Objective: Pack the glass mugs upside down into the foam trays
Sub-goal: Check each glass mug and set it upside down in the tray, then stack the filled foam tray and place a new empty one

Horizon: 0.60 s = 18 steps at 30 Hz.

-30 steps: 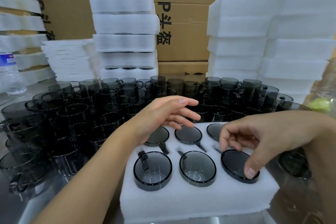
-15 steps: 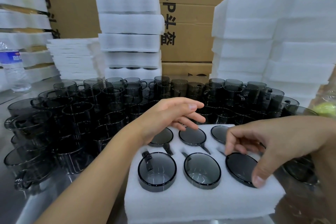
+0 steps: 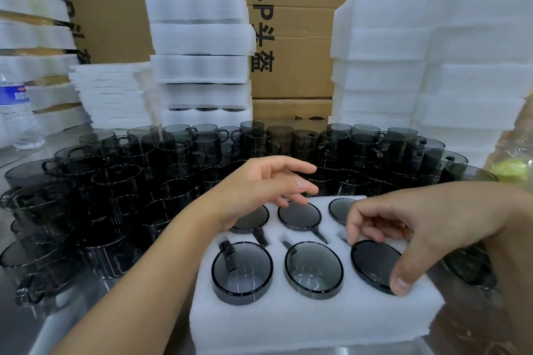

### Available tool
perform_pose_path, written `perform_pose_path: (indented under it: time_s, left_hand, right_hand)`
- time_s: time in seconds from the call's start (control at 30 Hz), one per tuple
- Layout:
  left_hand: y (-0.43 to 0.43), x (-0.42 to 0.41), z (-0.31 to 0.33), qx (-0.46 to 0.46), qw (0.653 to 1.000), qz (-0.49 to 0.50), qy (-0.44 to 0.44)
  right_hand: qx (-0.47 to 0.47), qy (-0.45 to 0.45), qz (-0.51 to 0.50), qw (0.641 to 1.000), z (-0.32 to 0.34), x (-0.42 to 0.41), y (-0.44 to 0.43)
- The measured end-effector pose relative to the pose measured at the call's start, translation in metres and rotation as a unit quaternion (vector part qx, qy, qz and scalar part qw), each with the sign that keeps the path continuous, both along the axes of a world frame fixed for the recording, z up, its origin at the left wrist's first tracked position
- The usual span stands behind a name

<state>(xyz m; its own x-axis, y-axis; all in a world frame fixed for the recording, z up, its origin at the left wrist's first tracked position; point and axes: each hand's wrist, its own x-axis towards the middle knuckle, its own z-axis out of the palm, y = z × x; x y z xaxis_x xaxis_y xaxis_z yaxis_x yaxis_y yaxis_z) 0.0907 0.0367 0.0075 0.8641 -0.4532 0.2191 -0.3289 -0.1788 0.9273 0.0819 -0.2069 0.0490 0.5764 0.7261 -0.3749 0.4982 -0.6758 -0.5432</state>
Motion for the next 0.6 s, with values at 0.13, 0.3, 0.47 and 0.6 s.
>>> perform_pose_path:
  time_s: [0.13,0.3,0.47,0.6]
  left_hand:
    - [0.000,0.000,0.001,-0.001,1.000,0.000,-0.005]
    - [0.000,0.000,0.001,-0.007,1.000,-0.004,-0.008]
    - [0.001,0.001,0.000,-0.008,1.000,-0.007,-0.002]
    - [0.002,-0.001,0.000,-0.004,1.000,-0.012,-0.003]
  right_hand:
    - [-0.003,0.014,-0.001,1.000,0.001,-0.001,0.000]
    - [-0.012,0.008,-0.034,0.999,0.004,-0.005,0.005]
    - [-0.065,-0.091,-0.048,0.993,0.012,-0.033,0.009]
    - [-0.084,-0.236,-0.028,0.968,-0.012,-0.072,0.024]
